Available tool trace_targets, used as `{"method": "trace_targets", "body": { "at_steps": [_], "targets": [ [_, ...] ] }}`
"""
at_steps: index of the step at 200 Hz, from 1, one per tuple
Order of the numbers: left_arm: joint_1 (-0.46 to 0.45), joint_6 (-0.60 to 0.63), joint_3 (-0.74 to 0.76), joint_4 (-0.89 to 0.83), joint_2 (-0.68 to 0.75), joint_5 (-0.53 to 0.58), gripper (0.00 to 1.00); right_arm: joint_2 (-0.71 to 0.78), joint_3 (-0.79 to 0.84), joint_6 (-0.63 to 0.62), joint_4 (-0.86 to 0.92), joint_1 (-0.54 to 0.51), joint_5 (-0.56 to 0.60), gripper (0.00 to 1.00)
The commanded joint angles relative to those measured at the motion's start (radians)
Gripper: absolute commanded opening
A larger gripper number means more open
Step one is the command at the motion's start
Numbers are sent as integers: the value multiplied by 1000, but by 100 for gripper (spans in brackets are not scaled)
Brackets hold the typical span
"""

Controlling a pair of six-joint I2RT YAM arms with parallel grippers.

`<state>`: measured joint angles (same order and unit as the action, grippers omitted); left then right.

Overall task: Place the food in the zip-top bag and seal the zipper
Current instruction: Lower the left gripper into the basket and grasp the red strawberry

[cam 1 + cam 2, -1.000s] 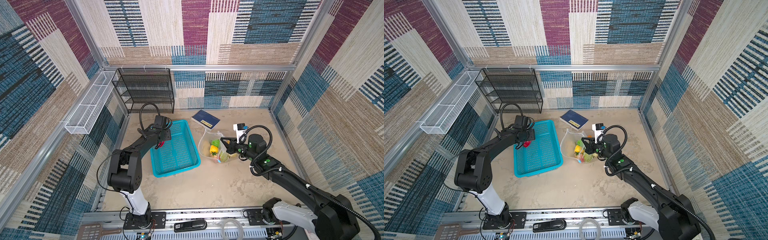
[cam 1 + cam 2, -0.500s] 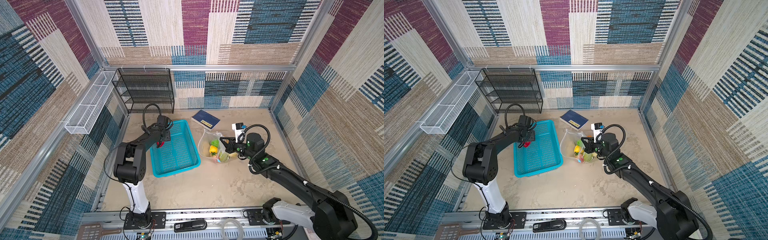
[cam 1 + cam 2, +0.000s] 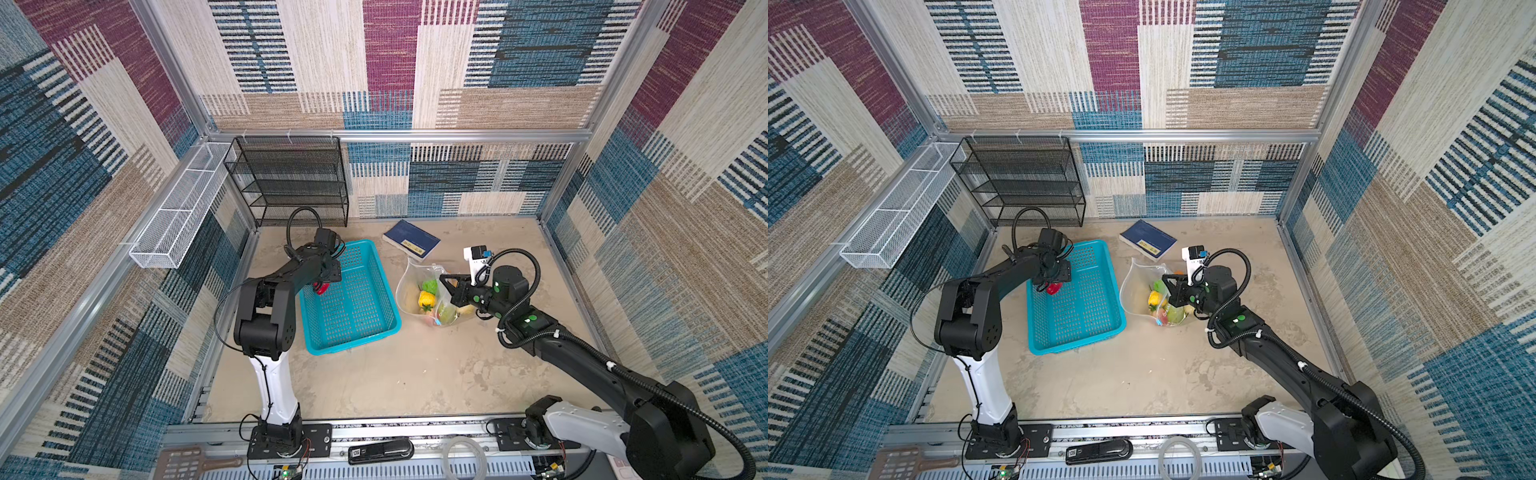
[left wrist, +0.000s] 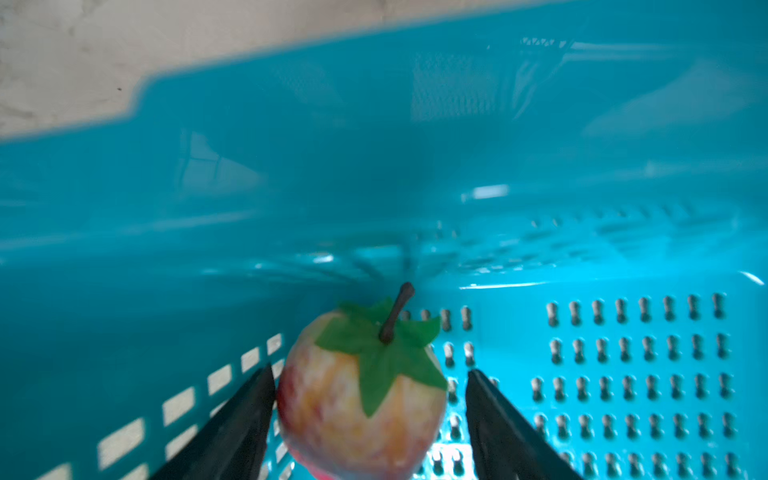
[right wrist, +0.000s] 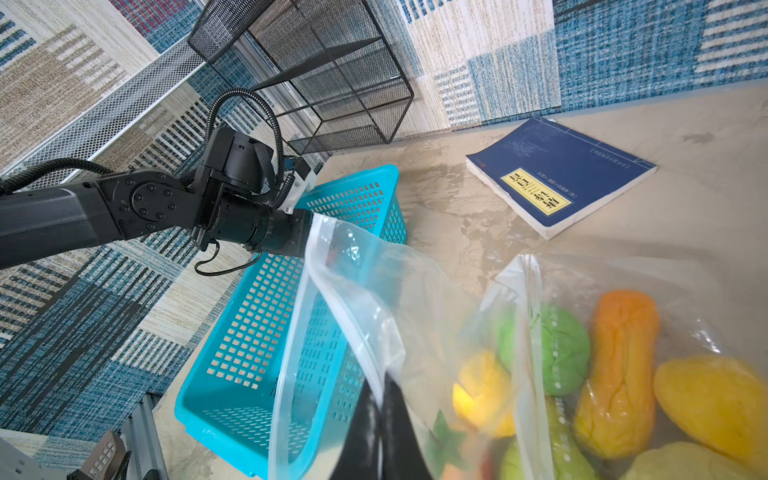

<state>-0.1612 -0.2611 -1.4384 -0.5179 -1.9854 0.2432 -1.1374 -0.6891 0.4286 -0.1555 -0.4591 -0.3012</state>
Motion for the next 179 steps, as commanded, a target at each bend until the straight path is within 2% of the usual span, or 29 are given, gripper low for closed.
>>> {"method": "trace_targets", "body": {
  "at_steps": [1,123,179],
  "targets": [
    [2,10,-18,-38,-11,-31,74,5,-11,-6,-4,-1,19,0],
    [2,19,-74,-93,-62,-62,70,11,-12,-8,0,-1,24,0],
    [2,20,-72,-94,-58,-67,58,8,-18,-10,1,-1,24,0]
  ]
}}
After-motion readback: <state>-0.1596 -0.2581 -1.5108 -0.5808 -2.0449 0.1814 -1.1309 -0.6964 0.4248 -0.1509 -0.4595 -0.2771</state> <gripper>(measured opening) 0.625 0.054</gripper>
